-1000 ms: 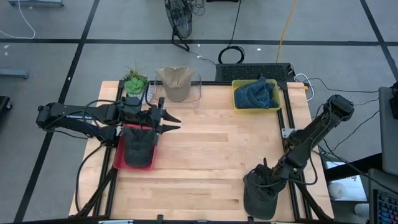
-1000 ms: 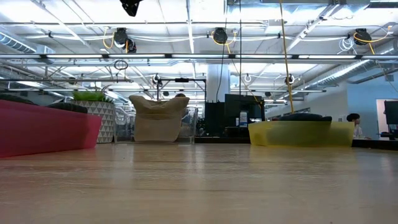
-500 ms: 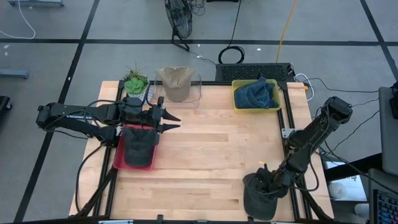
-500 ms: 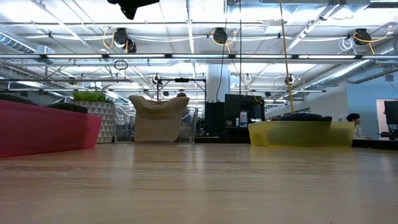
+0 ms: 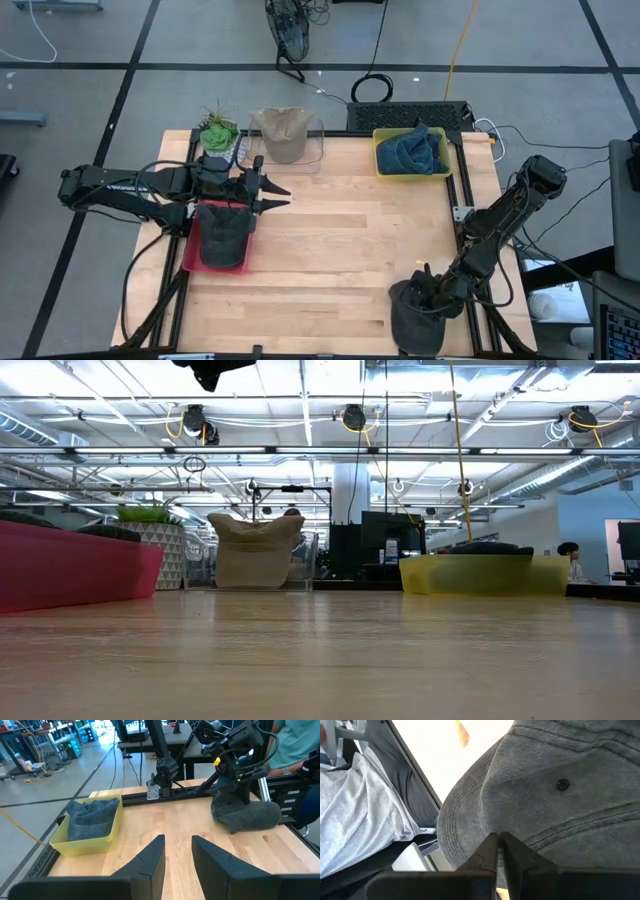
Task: Pick & Place hat
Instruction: Put the black cap into the red bin
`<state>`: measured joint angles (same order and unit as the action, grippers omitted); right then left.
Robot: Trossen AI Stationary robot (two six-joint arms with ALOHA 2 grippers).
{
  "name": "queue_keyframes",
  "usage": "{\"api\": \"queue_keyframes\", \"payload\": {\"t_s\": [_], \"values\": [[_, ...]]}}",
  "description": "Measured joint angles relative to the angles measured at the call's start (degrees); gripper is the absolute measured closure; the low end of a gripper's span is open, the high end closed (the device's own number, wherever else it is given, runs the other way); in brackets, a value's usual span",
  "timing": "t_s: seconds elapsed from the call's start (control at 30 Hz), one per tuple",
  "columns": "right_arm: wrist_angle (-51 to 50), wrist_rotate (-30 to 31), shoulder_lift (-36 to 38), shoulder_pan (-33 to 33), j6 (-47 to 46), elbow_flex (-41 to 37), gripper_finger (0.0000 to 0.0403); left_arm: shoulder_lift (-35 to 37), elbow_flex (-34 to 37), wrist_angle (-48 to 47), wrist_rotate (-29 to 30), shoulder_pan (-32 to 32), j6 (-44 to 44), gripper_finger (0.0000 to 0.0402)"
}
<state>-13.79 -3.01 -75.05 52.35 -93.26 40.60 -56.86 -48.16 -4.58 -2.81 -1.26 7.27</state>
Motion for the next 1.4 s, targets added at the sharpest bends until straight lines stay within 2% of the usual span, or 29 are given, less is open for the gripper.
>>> {"api": "queue_keyframes", "payload": {"t_s": [0.33, 0.6, 0.73, 0.97, 1.23, 1.33, 1.4], "values": [[-1.0, -0.1, 0.0, 0.1, 2.4, 0.0, 0.0402, 0.0, 0.0, 0.0, 0.0, 0.0, 0.0, 0.0293], [-1.0, -1.4, 1.5, 0.1, 0.4, 0.0, 0.0399, 0.0, 0.0, 0.0, 0.0, 0.0, 0.5, 0.0293], [-1.1, 2.0, 1.7, -0.5, 1.2, 0.0, 0.0399, 0.0, 0.0, 0.0, 0.1, 0.0, 1.2, 0.0293], [2.7, 13.6, 1.7, -1.8, 16.3, -1.6, 0.0399, 0.0, 0.0, -0.3, 0.1, 0.0, 0.6, 0.0293], [9.2, 18.3, 2.0, -4.0, 22.1, -0.1, 0.0402, 0.0, 0.0, -0.4, 0.0, 0.0, 1.3, 0.0293], [6.7, 18.6, 2.0, -4.8, 25.3, 4.3, 0.0402, 0.0, 0.0, -0.4, 0.0, 0.0, 1.4, 0.0293], [1.0, 17.6, 1.6, -5.0, 27.6, 8.4, 0.0402, 0.0, 0.0, -0.5, 0.1, 0.0, 1.4, 0.0293]]}}
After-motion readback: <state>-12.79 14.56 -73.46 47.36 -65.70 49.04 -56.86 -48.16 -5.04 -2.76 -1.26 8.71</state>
